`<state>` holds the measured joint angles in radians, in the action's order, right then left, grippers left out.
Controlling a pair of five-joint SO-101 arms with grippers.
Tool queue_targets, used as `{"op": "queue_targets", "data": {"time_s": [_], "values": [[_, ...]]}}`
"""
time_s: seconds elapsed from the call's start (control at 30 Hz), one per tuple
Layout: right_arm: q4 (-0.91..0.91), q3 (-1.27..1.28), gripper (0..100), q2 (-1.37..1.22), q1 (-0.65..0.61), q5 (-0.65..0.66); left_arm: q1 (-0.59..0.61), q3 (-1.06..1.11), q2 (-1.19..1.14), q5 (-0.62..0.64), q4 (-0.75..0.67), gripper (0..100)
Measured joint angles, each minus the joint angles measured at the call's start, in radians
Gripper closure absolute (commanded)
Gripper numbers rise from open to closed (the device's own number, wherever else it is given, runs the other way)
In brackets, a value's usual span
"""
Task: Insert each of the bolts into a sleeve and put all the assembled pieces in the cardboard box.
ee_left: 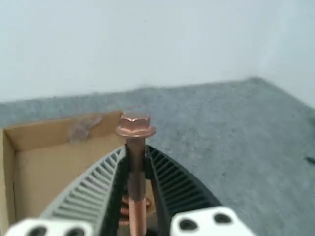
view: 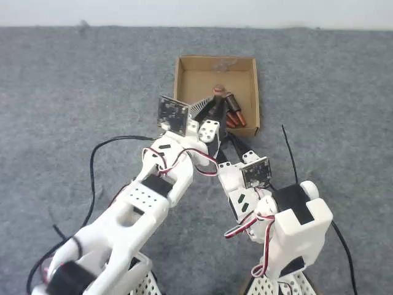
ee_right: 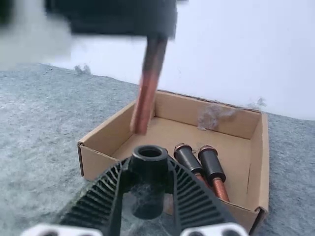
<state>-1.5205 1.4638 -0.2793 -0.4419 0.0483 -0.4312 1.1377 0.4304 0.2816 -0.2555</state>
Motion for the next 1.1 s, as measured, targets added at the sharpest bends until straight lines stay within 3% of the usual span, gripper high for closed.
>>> {"op": "queue_targets", "data": {"time_s": [0.63, 1.1], "values": [[0.000, 0.005, 99.3, 0.000, 0.000, 0.072, 0.000, 0.044, -0.012, 0.000, -0.066, 99], [0.041, 0.006, 99.3, 0.000, 0.000, 0.199, -0.029, 0.087, -0.012, -0.046, -0.084, 99]]}}
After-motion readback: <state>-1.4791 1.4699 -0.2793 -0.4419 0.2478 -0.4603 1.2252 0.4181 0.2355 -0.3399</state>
